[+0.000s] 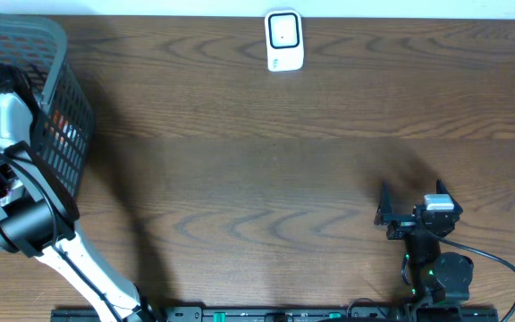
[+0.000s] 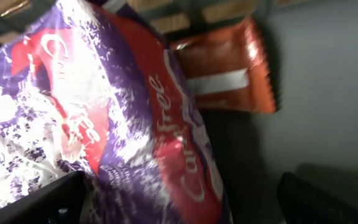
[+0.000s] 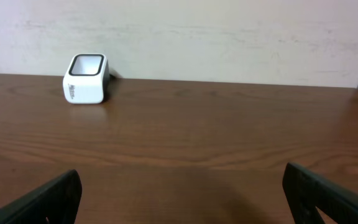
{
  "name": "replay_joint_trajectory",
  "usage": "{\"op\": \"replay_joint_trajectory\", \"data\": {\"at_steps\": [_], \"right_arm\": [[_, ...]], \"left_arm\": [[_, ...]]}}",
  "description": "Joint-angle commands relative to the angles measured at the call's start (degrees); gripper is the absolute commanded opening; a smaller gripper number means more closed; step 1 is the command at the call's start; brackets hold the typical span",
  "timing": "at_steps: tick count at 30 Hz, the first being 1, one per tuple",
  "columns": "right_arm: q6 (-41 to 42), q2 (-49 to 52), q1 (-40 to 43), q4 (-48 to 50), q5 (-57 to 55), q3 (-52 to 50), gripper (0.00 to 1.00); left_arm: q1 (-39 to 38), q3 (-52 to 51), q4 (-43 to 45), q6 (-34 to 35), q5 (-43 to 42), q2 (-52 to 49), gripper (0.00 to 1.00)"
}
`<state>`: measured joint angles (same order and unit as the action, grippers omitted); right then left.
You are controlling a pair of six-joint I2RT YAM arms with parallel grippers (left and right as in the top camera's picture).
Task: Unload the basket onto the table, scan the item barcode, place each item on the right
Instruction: 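Grasp the purple Carefree package with the left gripper and lift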
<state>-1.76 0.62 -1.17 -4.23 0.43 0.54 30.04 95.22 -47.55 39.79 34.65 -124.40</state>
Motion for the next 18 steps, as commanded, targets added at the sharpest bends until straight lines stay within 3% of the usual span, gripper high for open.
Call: {"op": "replay_joint_trajectory", "data": {"at_steps": [1, 3, 4, 9, 18], "right_arm": [[-0.46, -0.31, 0.48, -0.04, 0.11, -0.24, 0.99], [-0.46, -0.31, 0.48, -0.04, 0.11, -0.24, 0.99], [-0.46, -0.31, 0.48, -0.04, 0.11, -0.24, 0.99], [-0.46, -0.31, 0.48, -0.04, 0.11, -0.24, 0.99], [-0.46, -0.31, 0.48, -0.04, 0.11, -0.24, 0.99]], "left_arm": [[1.09, -2.05, -0.50, 2.71, 0.98, -0.55, 0.99], [1.31, -2.10, -1.16, 2.71, 0.98, -0.55, 0.86], [1.44, -2.10, -1.33, 2.67, 0.96, -0.55, 0.69], [1.44, -1.84, -1.27, 0.20, 0.98, -0.52, 0.08], [0.00, 0.13, -1.68, -0.50, -3.52, 7.52, 0.07]]}}
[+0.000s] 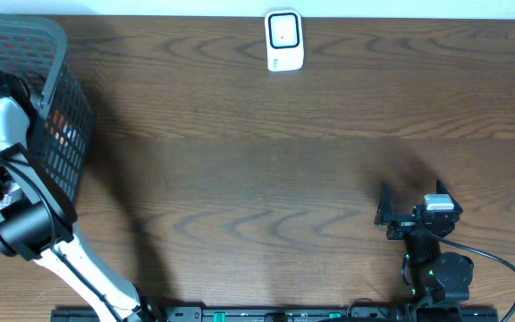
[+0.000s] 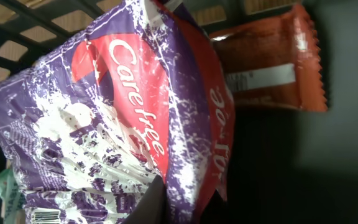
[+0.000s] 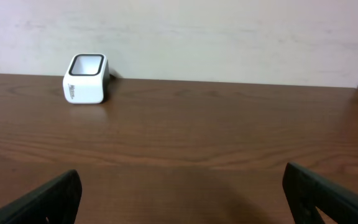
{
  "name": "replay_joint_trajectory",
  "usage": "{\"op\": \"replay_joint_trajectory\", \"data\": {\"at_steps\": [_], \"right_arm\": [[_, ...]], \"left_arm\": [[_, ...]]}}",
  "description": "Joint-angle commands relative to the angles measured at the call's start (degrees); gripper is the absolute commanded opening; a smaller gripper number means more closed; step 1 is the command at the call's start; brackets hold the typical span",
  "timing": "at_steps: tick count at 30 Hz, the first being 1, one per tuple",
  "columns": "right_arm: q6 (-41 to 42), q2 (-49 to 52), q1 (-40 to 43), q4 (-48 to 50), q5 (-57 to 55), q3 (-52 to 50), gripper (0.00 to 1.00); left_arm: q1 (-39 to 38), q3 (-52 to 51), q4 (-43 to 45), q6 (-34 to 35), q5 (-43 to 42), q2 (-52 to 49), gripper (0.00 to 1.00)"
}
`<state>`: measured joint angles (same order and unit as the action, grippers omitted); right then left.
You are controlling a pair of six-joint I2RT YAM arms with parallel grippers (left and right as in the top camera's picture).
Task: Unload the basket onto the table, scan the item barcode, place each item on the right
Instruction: 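Grasp the purple Carefree package with the left gripper and lift, then carry the purple package to the white scanner with the left gripper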
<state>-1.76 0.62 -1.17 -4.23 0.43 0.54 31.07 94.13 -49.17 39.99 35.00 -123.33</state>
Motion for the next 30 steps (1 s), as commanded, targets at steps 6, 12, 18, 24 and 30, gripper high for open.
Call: {"op": "replay_joint_trajectory", "data": {"at_steps": [6, 12, 18, 24, 30], "right_arm": [[-0.46, -0.31, 0.48, -0.04, 0.11, -0.24, 0.99], [-0.46, -0.31, 0.48, -0.04, 0.11, -0.24, 0.99], [-0.46, -0.31, 0.48, -0.04, 0.11, -0.24, 0.99], [-0.46, -0.31, 0.48, -0.04, 0.11, -0.24, 0.99], [-0.46, -0.31, 0.48, -0.04, 0.11, -0.24, 0.99]], "left_arm": [[-3.04, 1.62, 3.67, -0.70, -8.66, 19.61, 0.07], [-5.25, 1.62, 8.83, -0.72, -8.74, 32.59, 0.07], [-8.55, 1.62, 9.62, -1.18, -8.94, 40.92, 0.07], [-16.13, 1.62, 15.23, -13.79, -16.70, 45.77, 0.07], [-24.81, 1.62, 18.67, -23.19, -31.39, 45.99, 0.07]]}}
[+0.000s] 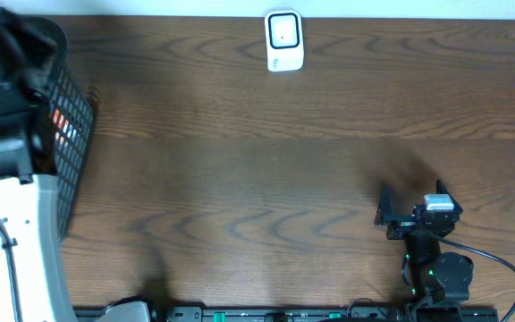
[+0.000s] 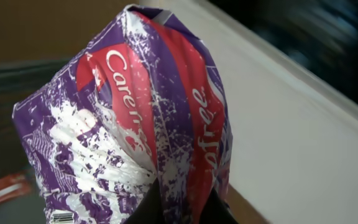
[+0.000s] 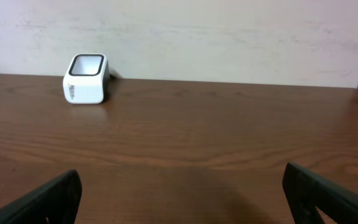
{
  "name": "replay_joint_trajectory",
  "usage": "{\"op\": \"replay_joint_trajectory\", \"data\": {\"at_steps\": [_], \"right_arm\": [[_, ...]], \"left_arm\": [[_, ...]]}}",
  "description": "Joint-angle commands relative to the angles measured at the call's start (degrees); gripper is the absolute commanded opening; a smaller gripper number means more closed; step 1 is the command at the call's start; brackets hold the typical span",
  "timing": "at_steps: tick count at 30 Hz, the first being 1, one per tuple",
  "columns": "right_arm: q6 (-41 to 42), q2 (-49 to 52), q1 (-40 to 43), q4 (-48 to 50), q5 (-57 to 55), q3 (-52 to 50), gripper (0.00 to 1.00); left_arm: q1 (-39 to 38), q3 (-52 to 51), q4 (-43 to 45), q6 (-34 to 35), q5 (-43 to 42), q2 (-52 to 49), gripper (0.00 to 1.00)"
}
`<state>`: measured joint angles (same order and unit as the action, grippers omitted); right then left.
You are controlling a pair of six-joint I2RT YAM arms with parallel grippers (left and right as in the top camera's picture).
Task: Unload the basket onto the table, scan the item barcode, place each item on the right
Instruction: 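Carry the purple package to the white scanner with the left gripper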
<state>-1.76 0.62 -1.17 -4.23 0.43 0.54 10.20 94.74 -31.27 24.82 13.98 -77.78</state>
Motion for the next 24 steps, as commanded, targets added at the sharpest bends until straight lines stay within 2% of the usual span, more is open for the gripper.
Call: {"op": "replay_joint_trajectory", "data": {"at_steps": [1, 6, 8, 17, 24], "right_arm": [[-0.46, -0.31, 0.48, -0.04, 0.11, -0.24, 0.99], [-0.46, -0.31, 0.48, -0.04, 0.11, -0.24, 0.99], [-0.46, -0.31, 0.48, -0.04, 0.11, -0.24, 0.99], [-0.46, -0.31, 0.48, -0.04, 0.11, -0.24, 0.99], [-0.46, -0.31, 0.48, -0.04, 0.11, -0.24, 0.99]], "left_arm": [[-5.42, 1.01, 0.83, -8.68, -11.96, 0.28, 0.07], [-15.19, 1.01, 1.20, -20.41, -14.80, -1.49, 0.07], [-17.90, 1.01, 1.18, -23.04, -14.80, -2.36, 0.07], [-27.82, 0.94, -1.42, -22.99, -14.88, -9.73, 0.07], [-35.45, 0.83, -2.51, -14.97, -14.88, -19.37, 0.07]]}}
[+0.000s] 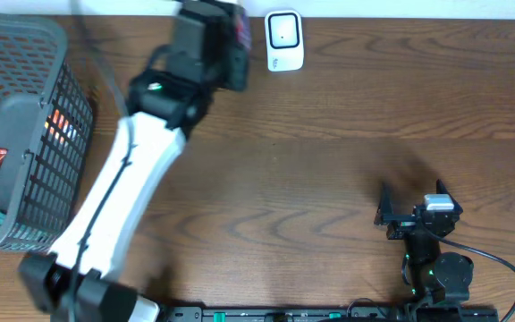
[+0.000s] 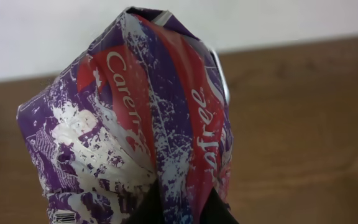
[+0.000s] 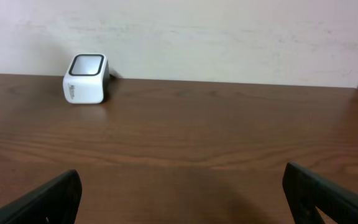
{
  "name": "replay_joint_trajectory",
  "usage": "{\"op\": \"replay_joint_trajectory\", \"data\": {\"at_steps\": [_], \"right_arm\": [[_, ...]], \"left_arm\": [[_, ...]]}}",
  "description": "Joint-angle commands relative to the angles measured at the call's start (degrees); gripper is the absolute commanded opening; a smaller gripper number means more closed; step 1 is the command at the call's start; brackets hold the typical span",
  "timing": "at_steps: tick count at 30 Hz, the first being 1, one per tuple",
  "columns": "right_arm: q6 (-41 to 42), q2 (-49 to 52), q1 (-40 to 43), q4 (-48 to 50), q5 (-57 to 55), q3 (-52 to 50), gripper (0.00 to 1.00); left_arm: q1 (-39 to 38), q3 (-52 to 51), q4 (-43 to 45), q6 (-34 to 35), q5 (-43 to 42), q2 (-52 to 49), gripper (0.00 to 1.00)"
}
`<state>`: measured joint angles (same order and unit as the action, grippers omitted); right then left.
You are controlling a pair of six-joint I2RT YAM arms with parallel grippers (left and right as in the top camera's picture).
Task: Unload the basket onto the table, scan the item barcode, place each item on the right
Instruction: 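Carry the purple package to the white scanner with the left gripper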
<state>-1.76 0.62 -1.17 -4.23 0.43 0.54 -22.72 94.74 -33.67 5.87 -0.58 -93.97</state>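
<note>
A crinkled purple, red and white "Carefree" packet fills the left wrist view, with my left gripper shut on its lower end. A small barcode shows at the packet's bottom left corner. From overhead, my left gripper is stretched to the table's far edge, just left of the white scanner, whose dark window faces up. The scanner also shows in the right wrist view. My right gripper rests open and empty near the front right.
A grey mesh basket stands at the left edge, with a red packet and other items inside. A white wall runs along the table's far edge. Bare wooden tabletop lies between the scanner and the right arm.
My left arm has moved from above the basket at the far left to the far edge beside the scanner, still holding the packet. The right arm has not moved.
My left gripper was open in the basket around the purple packet. Then it was shut on the packet there. Later it held the packet above the basket, and now it holds it beside the scanner. The right arm stayed still throughout.
</note>
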Motion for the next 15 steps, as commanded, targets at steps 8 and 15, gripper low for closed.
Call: {"op": "replay_joint_trajectory", "data": {"at_steps": [8, 15], "right_arm": [[-0.46, -0.31, 0.48, -0.04, 0.11, -0.24, 0.99], [-0.46, -0.31, 0.48, -0.04, 0.11, -0.24, 0.99]], "left_arm": [[-9.11, 0.83, 0.17, 9.01, -0.31, -14.25, 0.07], [-12.79, 0.83, 2.43, 17.09, -0.31, -20.90, 0.07]]}}
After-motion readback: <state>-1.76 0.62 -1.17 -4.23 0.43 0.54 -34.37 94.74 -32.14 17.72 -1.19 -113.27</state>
